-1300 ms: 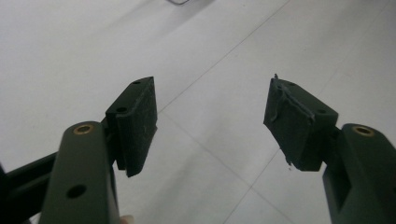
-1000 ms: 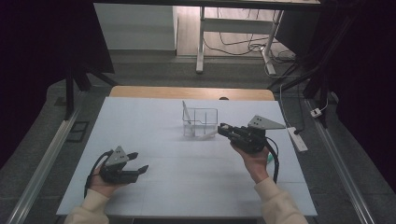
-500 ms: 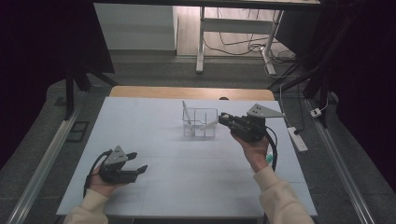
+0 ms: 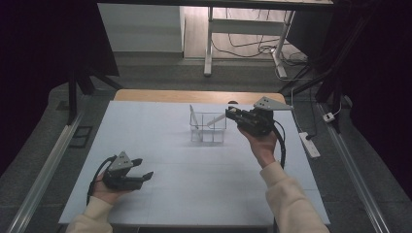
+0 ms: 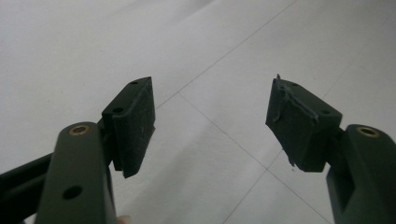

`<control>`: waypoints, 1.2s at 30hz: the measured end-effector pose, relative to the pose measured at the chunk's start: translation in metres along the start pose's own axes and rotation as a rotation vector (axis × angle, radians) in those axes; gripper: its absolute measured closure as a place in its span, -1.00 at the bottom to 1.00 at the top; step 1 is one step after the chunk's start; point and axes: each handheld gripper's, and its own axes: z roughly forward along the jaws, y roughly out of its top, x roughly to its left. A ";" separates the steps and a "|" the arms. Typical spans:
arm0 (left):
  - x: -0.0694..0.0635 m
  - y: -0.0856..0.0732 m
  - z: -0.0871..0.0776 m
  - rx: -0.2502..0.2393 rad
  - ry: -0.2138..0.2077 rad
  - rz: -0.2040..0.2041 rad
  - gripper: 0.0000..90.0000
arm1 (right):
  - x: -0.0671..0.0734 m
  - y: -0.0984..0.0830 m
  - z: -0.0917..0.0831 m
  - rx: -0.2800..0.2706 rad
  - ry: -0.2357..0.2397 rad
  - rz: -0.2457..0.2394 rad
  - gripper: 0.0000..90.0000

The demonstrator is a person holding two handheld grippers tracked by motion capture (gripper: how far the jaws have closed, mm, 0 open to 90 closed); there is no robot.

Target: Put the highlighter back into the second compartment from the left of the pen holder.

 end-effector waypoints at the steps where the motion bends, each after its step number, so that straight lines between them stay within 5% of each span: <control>1: 0.000 0.000 0.000 0.000 -0.001 0.000 -0.27 | -0.001 0.001 0.001 0.004 -0.004 0.000 0.73; 17: 0.000 0.000 0.001 0.005 -0.005 0.000 -0.28 | -0.016 0.010 0.038 0.101 -0.061 0.001 0.72; 32: 0.000 0.000 0.001 -0.001 -0.001 0.004 -0.27 | -0.019 0.003 0.057 0.180 -0.062 -0.008 0.71; 36: 0.001 0.000 0.001 0.000 0.000 0.001 -0.27 | -0.020 0.001 0.061 0.185 -0.046 -0.002 0.40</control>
